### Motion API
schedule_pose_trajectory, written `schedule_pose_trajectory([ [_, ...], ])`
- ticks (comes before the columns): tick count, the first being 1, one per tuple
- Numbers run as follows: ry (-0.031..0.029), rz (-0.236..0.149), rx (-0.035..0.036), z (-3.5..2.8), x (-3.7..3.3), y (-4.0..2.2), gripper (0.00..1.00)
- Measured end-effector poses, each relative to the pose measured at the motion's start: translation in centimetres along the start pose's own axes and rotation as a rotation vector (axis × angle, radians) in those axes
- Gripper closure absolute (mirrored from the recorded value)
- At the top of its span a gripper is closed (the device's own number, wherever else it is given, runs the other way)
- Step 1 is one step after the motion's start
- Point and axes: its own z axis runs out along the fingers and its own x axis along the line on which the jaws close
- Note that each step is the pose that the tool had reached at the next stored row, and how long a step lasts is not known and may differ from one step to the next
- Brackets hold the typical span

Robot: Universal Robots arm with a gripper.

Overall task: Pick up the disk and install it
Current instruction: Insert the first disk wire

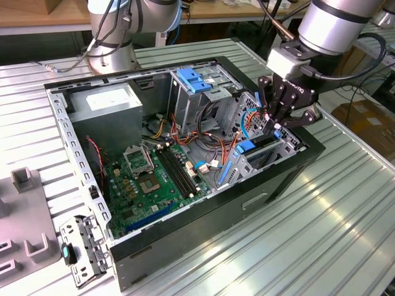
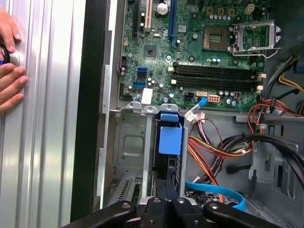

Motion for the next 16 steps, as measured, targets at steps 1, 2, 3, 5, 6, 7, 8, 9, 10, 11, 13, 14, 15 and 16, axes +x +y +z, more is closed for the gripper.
schedule_pose_trajectory([
  [1,0.0001,-0.008,-0.0001,-0.01,0.0,-0.01,0.89],
  [2,0.0005,-0.021,-0.0001,-0.1,0.01,-0.02,0.89],
  [3,0.0007,-0.027,-0.0004,-0.19,0.0,-0.05,0.89],
  [5,0.0007,-0.04,-0.0017,-0.46,-0.02,-0.09,0.89],
  [6,0.0005,-0.044,-0.0019,-0.49,-0.01,-0.1,0.89],
  [7,0.0008,-0.054,-0.0021,-0.51,-0.01,-0.21,0.89],
  [8,0.0013,-0.065,-0.0029,-0.52,0.01,-0.5,0.89],
  [9,0.0012,-0.071,-0.0034,-0.52,0.03,-0.69,0.89],
  [10,0.0012,-0.077,-0.004,-0.52,0.04,-0.92,0.89],
  [11,0.0014,-0.087,-0.0054,-0.54,0.07,-1.29,0.89],
  [13,0.0015,-0.098,-0.0066,-0.54,0.09,-1.65,0.89],
  [14,0.0017,-0.108,-0.0071,-0.55,0.1,-1.85,0.89],
  [15,0.0021,-0.123,-0.0073,-0.56,0.11,-2.0,0.89],
  [16,0.0025,-0.141,-0.0073,-0.57,0.12,-2.12,0.89],
])
